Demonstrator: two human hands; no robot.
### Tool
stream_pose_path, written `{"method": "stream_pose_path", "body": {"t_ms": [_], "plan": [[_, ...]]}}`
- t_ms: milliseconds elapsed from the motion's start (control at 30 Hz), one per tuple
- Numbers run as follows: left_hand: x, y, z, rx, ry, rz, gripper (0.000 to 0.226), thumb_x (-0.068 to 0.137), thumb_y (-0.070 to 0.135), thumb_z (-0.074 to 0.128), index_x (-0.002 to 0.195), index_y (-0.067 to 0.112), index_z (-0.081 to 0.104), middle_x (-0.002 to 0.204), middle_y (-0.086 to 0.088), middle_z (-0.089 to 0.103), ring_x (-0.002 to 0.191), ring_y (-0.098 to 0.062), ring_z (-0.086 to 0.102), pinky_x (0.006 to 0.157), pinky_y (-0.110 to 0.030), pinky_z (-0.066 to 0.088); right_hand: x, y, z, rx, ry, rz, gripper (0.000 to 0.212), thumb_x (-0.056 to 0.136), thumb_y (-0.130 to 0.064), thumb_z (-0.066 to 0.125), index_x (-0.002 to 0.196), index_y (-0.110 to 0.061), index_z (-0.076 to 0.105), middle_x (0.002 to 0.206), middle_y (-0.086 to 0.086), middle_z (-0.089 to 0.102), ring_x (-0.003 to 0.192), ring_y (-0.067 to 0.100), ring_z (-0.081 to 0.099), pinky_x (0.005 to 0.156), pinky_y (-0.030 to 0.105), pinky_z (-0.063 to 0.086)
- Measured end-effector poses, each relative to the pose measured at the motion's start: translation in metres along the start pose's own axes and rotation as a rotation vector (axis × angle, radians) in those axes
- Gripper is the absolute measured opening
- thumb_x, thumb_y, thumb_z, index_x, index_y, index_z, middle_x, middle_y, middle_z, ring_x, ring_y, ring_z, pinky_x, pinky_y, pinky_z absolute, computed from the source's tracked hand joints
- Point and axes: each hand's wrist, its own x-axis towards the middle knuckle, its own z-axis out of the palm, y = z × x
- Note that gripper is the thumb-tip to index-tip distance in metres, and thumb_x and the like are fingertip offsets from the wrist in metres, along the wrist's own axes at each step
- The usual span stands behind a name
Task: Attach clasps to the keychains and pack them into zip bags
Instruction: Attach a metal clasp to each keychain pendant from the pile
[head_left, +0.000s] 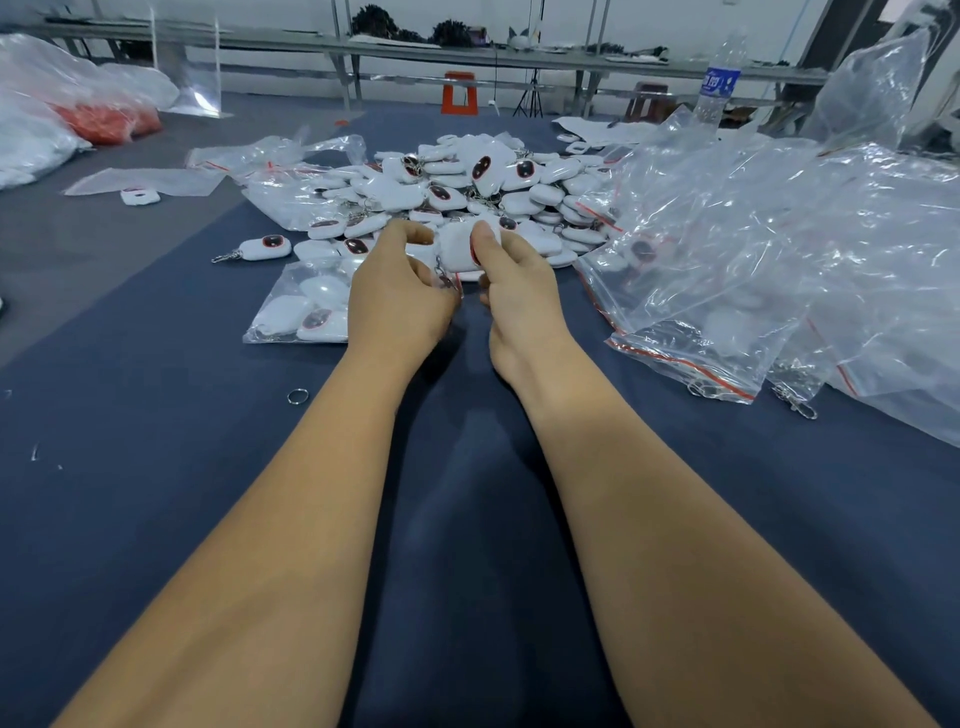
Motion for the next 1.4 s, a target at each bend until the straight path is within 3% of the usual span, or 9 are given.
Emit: {"method": "stream_pose_path", "body": {"t_ms": [200, 400, 533, 633, 800, 1000, 1100, 1267, 1400], "plan": [[-0.001, 0.003, 0.0, -0.1, 0.076, 0.036, 0.045, 0.073, 0.004, 0.059, 0.11, 0.029, 0.051, 0.073, 0.01, 0.051, 0.062, -0.01, 0.05, 0.059, -0.025, 0.041, 0.001, 0.002, 0.0, -0.105, 0.021, 0.029, 0.006, 0.095, -0.011, 0.061, 0.1, -0.011, 0.057, 0.082, 0.005, 0.063, 0.064, 0.011, 0.057, 0.061, 0.02, 0.049], [-0.002, 0.007, -0.003, -0.127, 0.17, 0.098, 0.037, 0.076, 0.005, 0.056, 0.106, 0.028, 0.057, 0.08, 0.011, 0.051, 0.062, -0.004, 0.047, 0.06, -0.018, 0.044, 0.001, 0.004, -0.001, -0.22, 0.053, -0.014, 0.011, 0.091, -0.006, 0.062, 0.095, -0.013, 0.055, 0.088, 0.012, 0.069, 0.08, 0.024, 0.067, 0.071, 0.03, 0.055], [-0.004, 0.009, -0.003, -0.112, 0.171, 0.139, 0.031, 0.077, 0.007, 0.056, 0.098, 0.029, 0.059, 0.079, 0.012, 0.054, 0.068, -0.008, 0.051, 0.071, -0.03, 0.052, -0.005, 0.007, 0.004, -0.628, -0.253, -0.053, 0.023, 0.09, -0.003, 0.048, 0.092, 0.001, 0.07, 0.086, 0.013, 0.072, 0.077, 0.015, 0.058, 0.073, 0.032, 0.048], [-0.002, 0.008, -0.003, -0.087, 0.188, 0.119, 0.027, 0.079, 0.008, 0.055, 0.096, 0.029, 0.06, 0.082, 0.012, 0.056, 0.073, -0.009, 0.054, 0.077, -0.036, 0.053, -0.01, 0.004, 0.005, -0.649, -0.249, -0.094, 0.025, 0.089, -0.003, 0.048, 0.077, -0.004, 0.07, 0.068, -0.002, 0.065, 0.065, 0.005, 0.053, 0.062, 0.02, 0.04], [0.003, 0.002, -0.004, -0.112, 0.28, 0.084, 0.021, 0.087, 0.01, 0.051, 0.094, 0.026, 0.063, 0.087, 0.014, 0.06, 0.074, -0.004, 0.053, 0.076, -0.028, 0.05, 0.006, -0.002, -0.016, -0.941, 0.06, -0.246, 0.039, 0.087, -0.008, 0.049, 0.118, -0.022, 0.067, 0.125, 0.0, 0.062, 0.119, 0.021, 0.053, 0.099, 0.037, 0.043], [0.01, 0.004, -0.015, -0.264, 0.623, 0.094, 0.025, 0.087, 0.006, 0.046, 0.086, 0.03, 0.053, 0.099, 0.002, 0.057, 0.072, 0.001, 0.047, 0.072, -0.009, 0.038, 0.016, -0.002, -0.031, -1.161, -0.067, -0.121, 0.07, 0.09, -0.025, 0.05, 0.154, -0.034, 0.023, 0.16, -0.002, 0.026, 0.144, 0.023, 0.027, 0.114, 0.041, 0.024], [0.007, 0.004, -0.014, -0.264, 0.565, 0.098, 0.02, 0.084, 0.011, 0.047, 0.086, 0.03, 0.052, 0.101, 0.003, 0.057, 0.078, -0.001, 0.048, 0.071, -0.01, 0.039, 0.02, 0.0, -0.029, -1.344, -0.161, -0.111, 0.074, 0.092, -0.036, 0.049, 0.156, -0.03, 0.012, 0.163, -0.003, 0.02, 0.147, 0.021, 0.022, 0.115, 0.043, 0.023], [0.003, 0.005, -0.006, -0.213, 0.378, 0.108, 0.019, 0.081, 0.018, 0.049, 0.08, 0.037, 0.051, 0.093, 0.01, 0.058, 0.075, -0.004, 0.05, 0.072, -0.023, 0.046, 0.018, 0.002, -0.032, -1.087, 0.056, -0.166, 0.055, 0.09, -0.024, 0.051, 0.144, -0.021, 0.043, 0.133, 0.005, 0.055, 0.127, 0.03, 0.042, 0.106, 0.04, 0.036], [0.003, 0.005, -0.006, -0.203, 0.37, 0.113, 0.019, 0.084, 0.018, 0.048, 0.081, 0.037, 0.052, 0.093, 0.014, 0.054, 0.075, 0.005, 0.051, 0.07, -0.009, 0.04, 0.02, 0.002, -0.032, -1.219, -0.017, -0.123, 0.068, 0.093, -0.028, 0.048, 0.155, -0.028, 0.02, 0.153, 0.006, 0.033, 0.139, 0.031, 0.027, 0.111, 0.041, 0.028]]}}
